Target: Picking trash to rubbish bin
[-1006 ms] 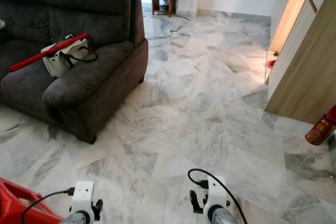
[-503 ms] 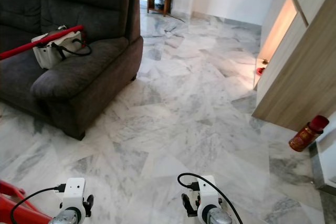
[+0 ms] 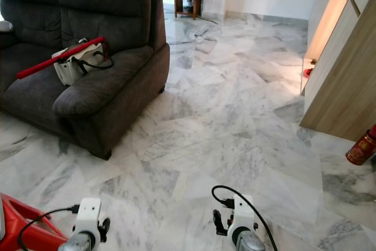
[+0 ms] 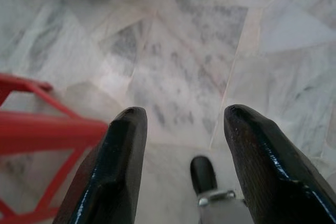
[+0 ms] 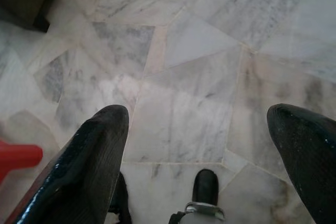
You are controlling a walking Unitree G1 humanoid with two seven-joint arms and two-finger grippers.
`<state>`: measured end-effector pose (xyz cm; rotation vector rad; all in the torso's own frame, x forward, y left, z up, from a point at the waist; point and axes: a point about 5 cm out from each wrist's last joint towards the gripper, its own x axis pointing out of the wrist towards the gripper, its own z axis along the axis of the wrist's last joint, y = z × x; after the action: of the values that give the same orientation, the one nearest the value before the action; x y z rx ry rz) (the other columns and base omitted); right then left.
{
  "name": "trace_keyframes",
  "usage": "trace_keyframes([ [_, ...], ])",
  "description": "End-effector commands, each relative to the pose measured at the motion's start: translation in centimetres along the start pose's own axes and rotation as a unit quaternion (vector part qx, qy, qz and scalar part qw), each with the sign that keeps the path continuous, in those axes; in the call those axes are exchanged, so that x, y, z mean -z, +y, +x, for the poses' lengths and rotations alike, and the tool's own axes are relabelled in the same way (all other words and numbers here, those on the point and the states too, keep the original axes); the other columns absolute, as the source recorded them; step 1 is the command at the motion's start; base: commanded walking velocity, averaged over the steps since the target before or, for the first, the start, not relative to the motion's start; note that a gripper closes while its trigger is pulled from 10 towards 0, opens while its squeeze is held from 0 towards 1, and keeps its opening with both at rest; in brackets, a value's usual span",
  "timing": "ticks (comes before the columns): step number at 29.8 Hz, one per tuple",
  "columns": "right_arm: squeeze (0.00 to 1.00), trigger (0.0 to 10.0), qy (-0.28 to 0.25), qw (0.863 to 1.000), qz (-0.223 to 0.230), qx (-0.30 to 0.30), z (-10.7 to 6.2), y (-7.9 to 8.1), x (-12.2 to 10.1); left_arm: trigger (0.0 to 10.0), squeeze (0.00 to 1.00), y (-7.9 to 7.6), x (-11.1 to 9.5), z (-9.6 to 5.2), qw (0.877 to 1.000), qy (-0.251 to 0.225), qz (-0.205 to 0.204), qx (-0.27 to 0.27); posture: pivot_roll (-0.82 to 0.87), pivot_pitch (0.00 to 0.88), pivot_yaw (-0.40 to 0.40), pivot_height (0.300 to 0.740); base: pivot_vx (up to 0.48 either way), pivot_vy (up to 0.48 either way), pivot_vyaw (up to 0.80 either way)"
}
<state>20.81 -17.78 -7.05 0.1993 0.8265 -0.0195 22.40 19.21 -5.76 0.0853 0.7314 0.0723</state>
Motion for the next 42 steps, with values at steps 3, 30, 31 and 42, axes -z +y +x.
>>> trace_keyframes([
  [3, 0.00, 10.0, -0.022, 1.000, 0.013, 0.007, 0.3, 0.0, -1.6, 10.0, 0.00, 0.7, -0.6, 0.2, 1.000, 0.000, -0.004, -0.012, -0.10, 0.000, 0.007, 0.740, 0.000, 0.000, 0.00],
  [30, 0.00, 10.0, 0.001, 1.000, -0.003, -0.012, 0.3, 1.7, 0.1, 10.0, 0.00, 3.0, 1.9, -0.8, 0.998, 0.023, -0.021, -0.048, -0.05, 0.000, 0.051, 0.740, 0.000, 0.000, 0.67],
  [31, 0.00, 10.0, 0.002, 1.000, -0.003, -0.012, 0.3, 1.7, 0.1, 10.0, 0.00, 3.0, 1.9, -0.8, 0.998, 0.023, -0.021, -0.048, -0.05, 0.000, 0.054, 0.740, 0.000, 0.000, 0.79],
  [42, 0.00, 10.0, 0.010, 1.000, -0.006, -0.015, 0.1, 1.7, 0.8, 10.0, 0.00, 3.2, 1.6, -0.7, 0.998, 0.021, -0.019, -0.047, -0.05, 0.000, 0.057, 0.740, 0.000, 0.000, 0.79],
])
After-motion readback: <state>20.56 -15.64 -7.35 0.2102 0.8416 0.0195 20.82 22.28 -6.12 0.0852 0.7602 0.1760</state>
